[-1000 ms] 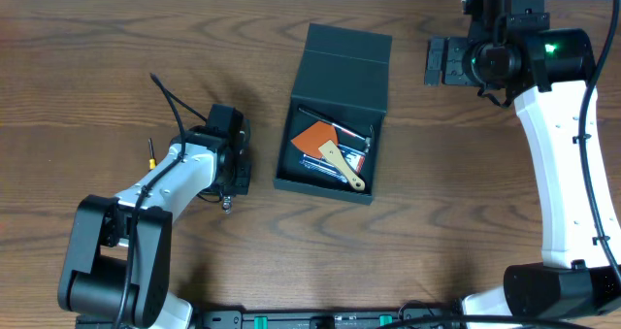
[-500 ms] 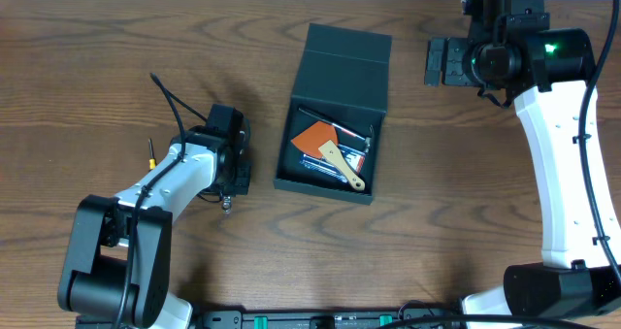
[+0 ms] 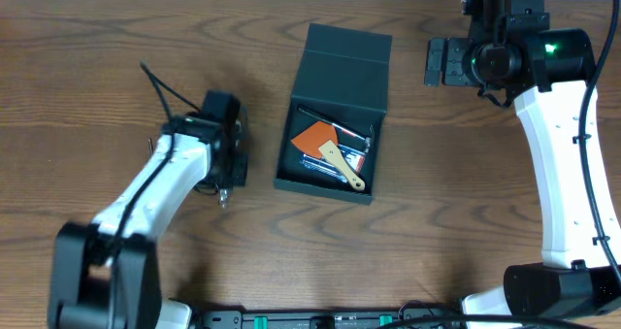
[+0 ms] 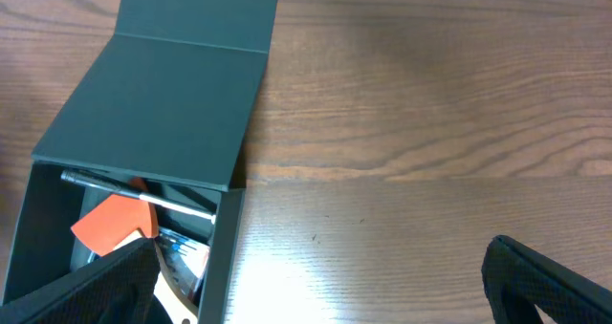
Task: Pack container
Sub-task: 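Carry the wrench right and lower it into the black box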
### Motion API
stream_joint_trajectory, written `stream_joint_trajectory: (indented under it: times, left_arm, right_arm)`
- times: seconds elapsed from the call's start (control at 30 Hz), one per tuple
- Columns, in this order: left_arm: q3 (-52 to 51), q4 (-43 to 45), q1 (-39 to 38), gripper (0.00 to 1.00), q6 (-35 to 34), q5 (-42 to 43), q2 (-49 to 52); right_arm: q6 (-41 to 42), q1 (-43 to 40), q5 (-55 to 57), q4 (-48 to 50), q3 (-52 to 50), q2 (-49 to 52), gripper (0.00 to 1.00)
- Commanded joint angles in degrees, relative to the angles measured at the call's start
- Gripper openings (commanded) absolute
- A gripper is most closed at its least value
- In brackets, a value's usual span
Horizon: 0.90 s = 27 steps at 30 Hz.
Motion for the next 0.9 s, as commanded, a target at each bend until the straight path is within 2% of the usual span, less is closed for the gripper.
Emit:
stream_joint_trajectory:
  times: [0.0,0.23,0.5,0.63,0.7,0.87]
  left_arm:
    - [4.81,-2.14,-0.11,0.05,0.00,0.44,-5.07]
    - [10.49,-4.39,-4.83,0.06,9.99,0.42,-11.41]
    - [11.08,-0.33,-18.36,0.06,37.42,0.42,-13.14]
    - [11.08,2.14,-23.41,0.06,48.26,0.42,-12.90]
    - [11.08,4.00,-24.96,0.06,50.73,0.42,-12.28]
    - [11.08,8.44,-26.18,0.06,50.75,0.44,-8.94]
  right_arm:
    - [-0.68,-0.39,0.61,-0.11,-0.33,0.28,0.99]
    - [-0.70,-0.39,0.61,-0.13,-0.33,0.28,0.99]
    - [-0.72,-0.42,0.63,-0.13,-0.33,0.28,0.99]
    - [-0.76,-0.59,1.64,-0.63,-0.33,0.26,0.99]
    - [-0.44,-0.96,3.63,-0.92,-0.33,0.26,0.99]
    - [-0.35,-3.13,4.07,-0.90,-0.33,0.26,0.99]
